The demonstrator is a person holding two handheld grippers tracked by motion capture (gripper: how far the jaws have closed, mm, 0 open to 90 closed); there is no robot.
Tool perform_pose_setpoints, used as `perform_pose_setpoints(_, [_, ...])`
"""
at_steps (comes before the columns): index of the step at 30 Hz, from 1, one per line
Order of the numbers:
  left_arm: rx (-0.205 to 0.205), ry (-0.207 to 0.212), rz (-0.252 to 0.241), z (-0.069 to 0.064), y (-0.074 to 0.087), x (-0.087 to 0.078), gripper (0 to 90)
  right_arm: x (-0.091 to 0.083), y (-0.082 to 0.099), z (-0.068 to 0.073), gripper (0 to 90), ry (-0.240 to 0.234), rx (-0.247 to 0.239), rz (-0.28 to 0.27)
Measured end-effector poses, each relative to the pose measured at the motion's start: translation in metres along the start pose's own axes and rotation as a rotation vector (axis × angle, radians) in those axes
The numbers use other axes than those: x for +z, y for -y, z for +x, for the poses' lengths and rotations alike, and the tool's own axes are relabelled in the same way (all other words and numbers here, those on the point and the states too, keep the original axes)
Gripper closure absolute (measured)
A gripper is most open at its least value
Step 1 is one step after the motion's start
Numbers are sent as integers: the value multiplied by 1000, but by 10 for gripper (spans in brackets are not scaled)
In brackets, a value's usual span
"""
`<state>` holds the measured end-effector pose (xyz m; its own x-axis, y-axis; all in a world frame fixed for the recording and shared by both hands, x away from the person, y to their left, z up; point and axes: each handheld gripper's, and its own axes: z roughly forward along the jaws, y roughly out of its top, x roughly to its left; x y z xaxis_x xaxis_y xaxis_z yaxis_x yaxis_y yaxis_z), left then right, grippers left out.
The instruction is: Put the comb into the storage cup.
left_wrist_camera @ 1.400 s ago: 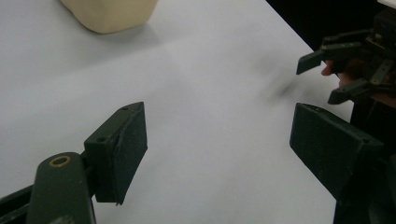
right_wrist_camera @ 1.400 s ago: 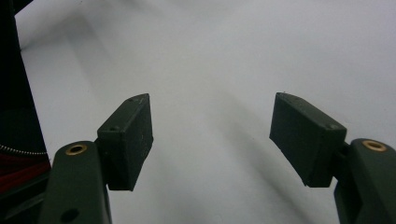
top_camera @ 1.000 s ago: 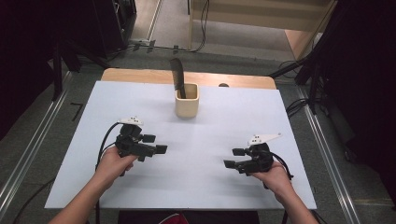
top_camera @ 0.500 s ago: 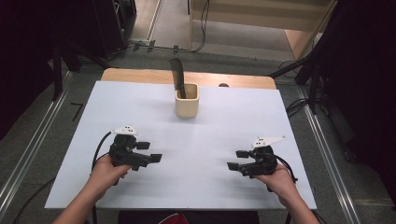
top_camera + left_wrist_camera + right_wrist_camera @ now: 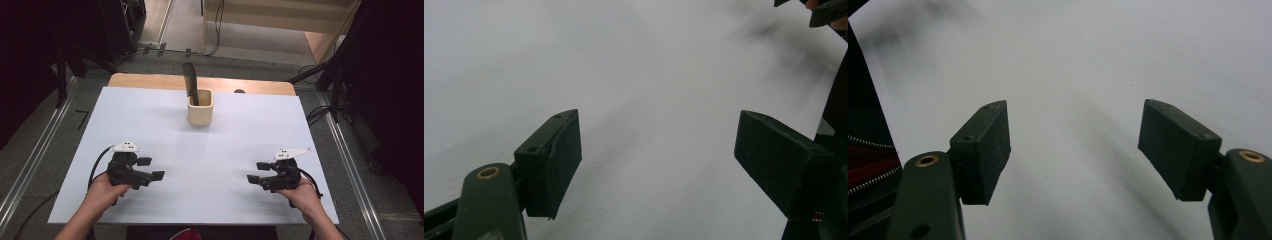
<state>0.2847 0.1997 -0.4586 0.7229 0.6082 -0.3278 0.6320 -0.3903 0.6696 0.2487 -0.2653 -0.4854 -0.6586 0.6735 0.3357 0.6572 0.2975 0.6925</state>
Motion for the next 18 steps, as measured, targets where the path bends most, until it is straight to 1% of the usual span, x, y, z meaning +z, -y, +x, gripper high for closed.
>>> perform_pose_setpoints(6, [19, -29, 13, 1, 8, -6, 201, -4, 5, -1, 268, 9, 9, -1])
perform_pose_setpoints(8, [18, -34, 14, 2, 10, -8, 201, -5, 6, -1, 268, 12, 10, -1])
perform_pose_setpoints(11, [15, -35, 6, 3, 11, -9, 201, -5, 6, -2, 268, 10, 11, -2])
perform_pose_setpoints(14, [21, -44, 17, 5, 12, -8, 201, -4, 6, -2, 268, 10, 5, 6])
perform_pose_setpoints(18, [27, -39, 23, 5, 12, -8, 201, -3, 6, -2, 268, 9, 1, 13])
